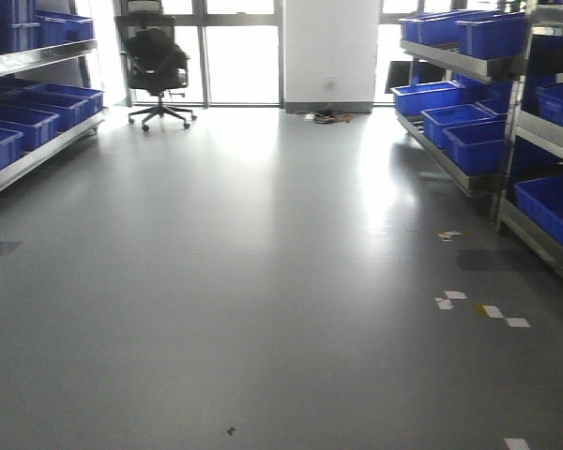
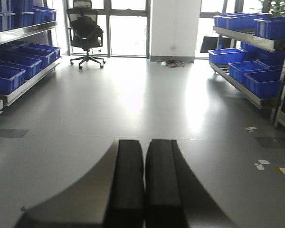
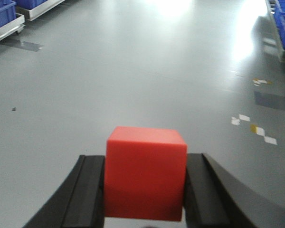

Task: Pick red cube and place on left shelf
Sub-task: 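Drive the base to the shelf rack holding the red cube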

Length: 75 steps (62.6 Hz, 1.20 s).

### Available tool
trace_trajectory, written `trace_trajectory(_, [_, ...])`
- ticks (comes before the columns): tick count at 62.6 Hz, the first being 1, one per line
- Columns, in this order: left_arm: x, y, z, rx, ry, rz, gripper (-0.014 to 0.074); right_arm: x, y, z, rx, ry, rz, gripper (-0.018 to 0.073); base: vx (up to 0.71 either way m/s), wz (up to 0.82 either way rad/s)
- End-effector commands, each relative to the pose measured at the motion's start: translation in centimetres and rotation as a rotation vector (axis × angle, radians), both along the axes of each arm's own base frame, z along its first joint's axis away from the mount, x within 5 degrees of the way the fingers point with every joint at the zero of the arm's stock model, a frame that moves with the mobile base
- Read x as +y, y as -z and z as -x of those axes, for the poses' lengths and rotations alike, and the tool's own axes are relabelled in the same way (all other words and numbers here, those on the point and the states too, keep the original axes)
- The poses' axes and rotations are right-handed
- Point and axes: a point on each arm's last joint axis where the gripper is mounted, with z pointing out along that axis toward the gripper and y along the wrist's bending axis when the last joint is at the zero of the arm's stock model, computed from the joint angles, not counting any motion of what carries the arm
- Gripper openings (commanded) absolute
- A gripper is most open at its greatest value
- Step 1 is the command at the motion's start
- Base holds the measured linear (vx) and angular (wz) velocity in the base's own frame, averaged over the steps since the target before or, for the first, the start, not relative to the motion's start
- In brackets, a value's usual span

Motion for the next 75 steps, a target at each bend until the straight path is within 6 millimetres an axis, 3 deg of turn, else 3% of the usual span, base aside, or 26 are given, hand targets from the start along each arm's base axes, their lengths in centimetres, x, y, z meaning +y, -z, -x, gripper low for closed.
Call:
trace_trajectory(1, [0.05,-0.06,0.02,-0.075,-0.003,0.013,0.0101,0.13,-1.57,-0.14,-0.1,-0.017,-0.002,0.0113,0.33,0.39])
trace_trajectory(75, [0.05,-0.06,0.02,-0.075,-0.003,0.013,0.0101,0.13,-1.57,-0.14,-0.1,-0.017,-0.002,0.0113,0.58,0.24])
